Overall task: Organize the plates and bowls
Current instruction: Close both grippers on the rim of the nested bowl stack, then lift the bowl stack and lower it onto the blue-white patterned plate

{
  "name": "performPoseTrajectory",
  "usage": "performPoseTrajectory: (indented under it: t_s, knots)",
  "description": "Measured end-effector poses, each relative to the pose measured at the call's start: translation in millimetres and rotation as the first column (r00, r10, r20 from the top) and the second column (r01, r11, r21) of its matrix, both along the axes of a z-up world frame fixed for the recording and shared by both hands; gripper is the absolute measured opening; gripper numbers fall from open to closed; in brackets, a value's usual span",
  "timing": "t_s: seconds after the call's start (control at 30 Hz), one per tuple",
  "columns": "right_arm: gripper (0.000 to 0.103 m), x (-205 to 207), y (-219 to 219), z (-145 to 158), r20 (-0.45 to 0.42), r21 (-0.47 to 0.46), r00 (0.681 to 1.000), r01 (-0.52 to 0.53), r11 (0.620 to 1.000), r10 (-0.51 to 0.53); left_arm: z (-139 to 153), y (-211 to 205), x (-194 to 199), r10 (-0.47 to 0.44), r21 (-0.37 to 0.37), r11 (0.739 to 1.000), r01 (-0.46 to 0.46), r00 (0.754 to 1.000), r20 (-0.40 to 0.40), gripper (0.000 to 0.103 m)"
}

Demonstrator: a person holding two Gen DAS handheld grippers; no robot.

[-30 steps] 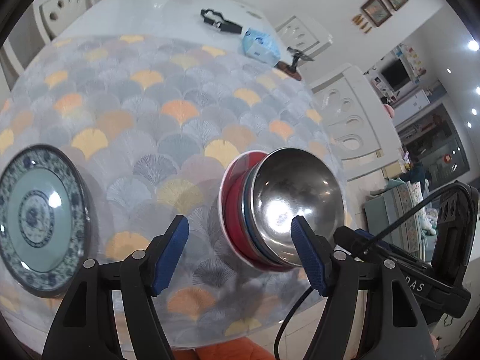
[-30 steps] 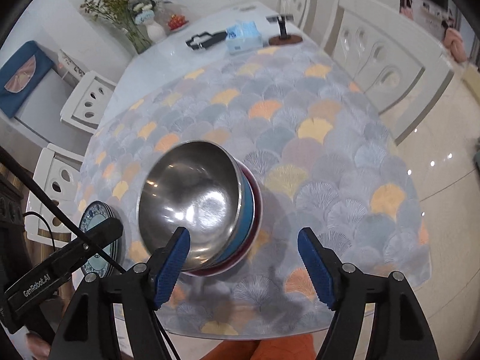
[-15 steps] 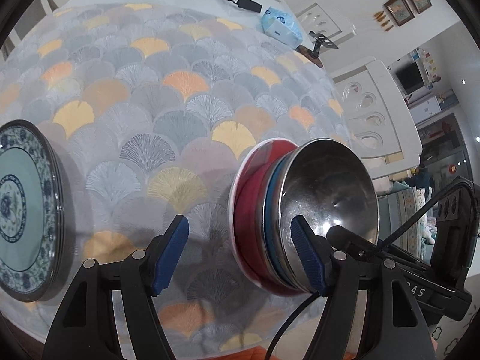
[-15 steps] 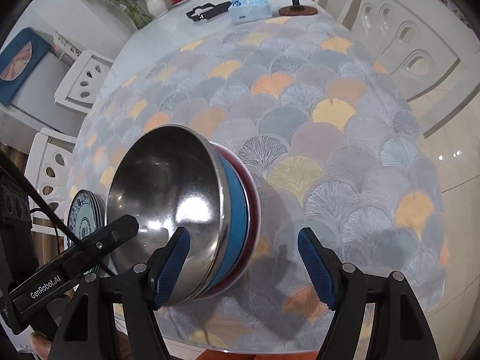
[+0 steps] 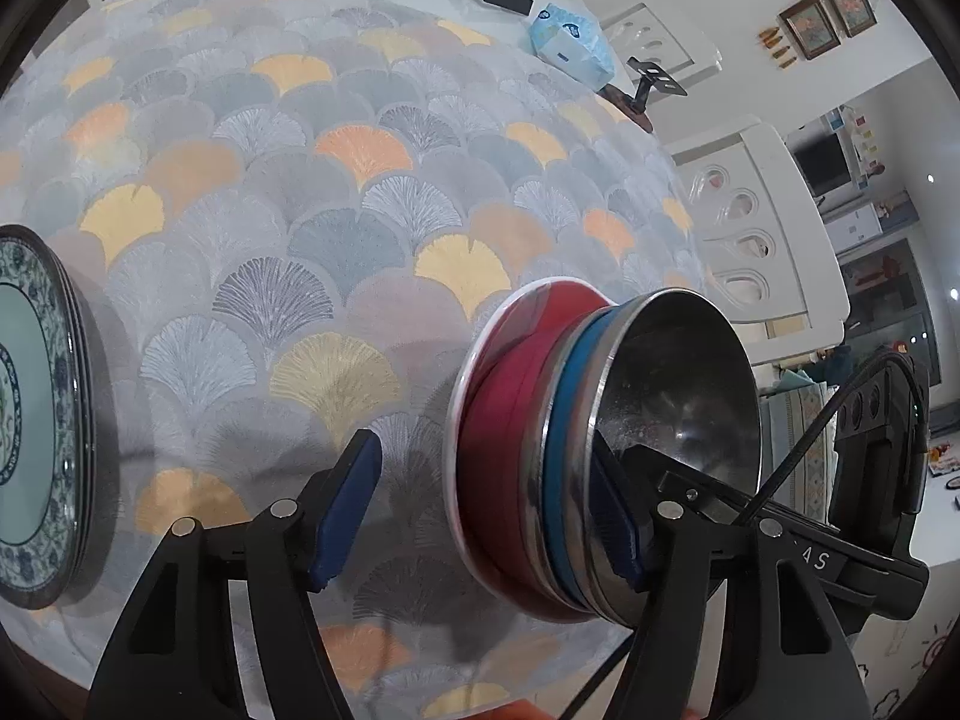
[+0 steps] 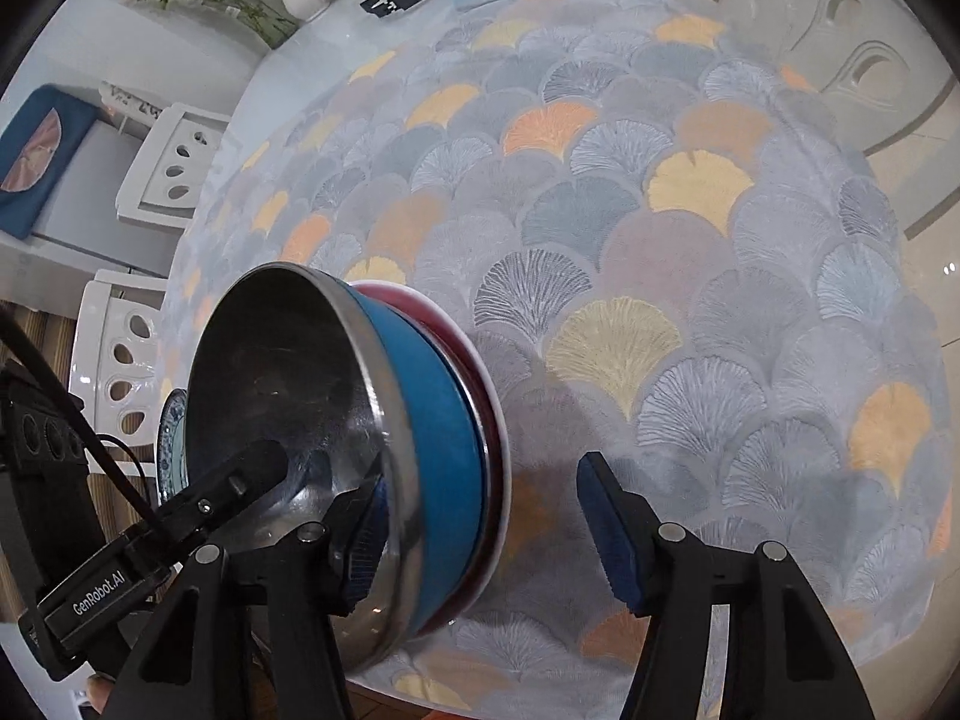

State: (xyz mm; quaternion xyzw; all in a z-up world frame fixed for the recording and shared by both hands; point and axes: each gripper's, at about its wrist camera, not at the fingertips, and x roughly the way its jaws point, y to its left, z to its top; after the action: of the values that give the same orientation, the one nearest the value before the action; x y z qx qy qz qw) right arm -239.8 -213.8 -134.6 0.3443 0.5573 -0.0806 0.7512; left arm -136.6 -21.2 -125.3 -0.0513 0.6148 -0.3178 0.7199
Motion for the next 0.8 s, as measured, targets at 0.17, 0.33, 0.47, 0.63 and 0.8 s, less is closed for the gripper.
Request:
performPoseTrajectory:
  t_s: [0.17,0.33,0.47,0.63,0.8]
  knots:
    - [0.06,4,-2,-5,0.006,0.052,1.0,-0.016,0.999,0.015,-5,0,2,0.007,-0.016,1.0,-0.007,0.999,-0.037,0.054]
    - [0.054,7,-1,-12,0.016,0.123,0.999,-0.043,0.991,0.041,-7,-3,0,-0.001,-0.052,0.999,-0.002,0.998,-0.056,0.039]
    - [0.046,10,6,-6,0.036,0.089,0.995,-0.094,0.992,0.091,-5,-5,-1,0.005,-0.023,1.0,-0.006,0.999,-0.036,0.036]
    - [0.04,9,9,1,0.05,0.027,0.989,-0.141,0.99,0.139,1,-6,-6,0.005,-0.003,1.0,-0.005,1.0,-0.003,0.034]
    - [0.038,12,19,13,0.048,-0.053,0.983,-0.176,0.983,0.178,7,-2,-13,0.002,0.022,1.0,-0.002,0.999,0.038,0.034]
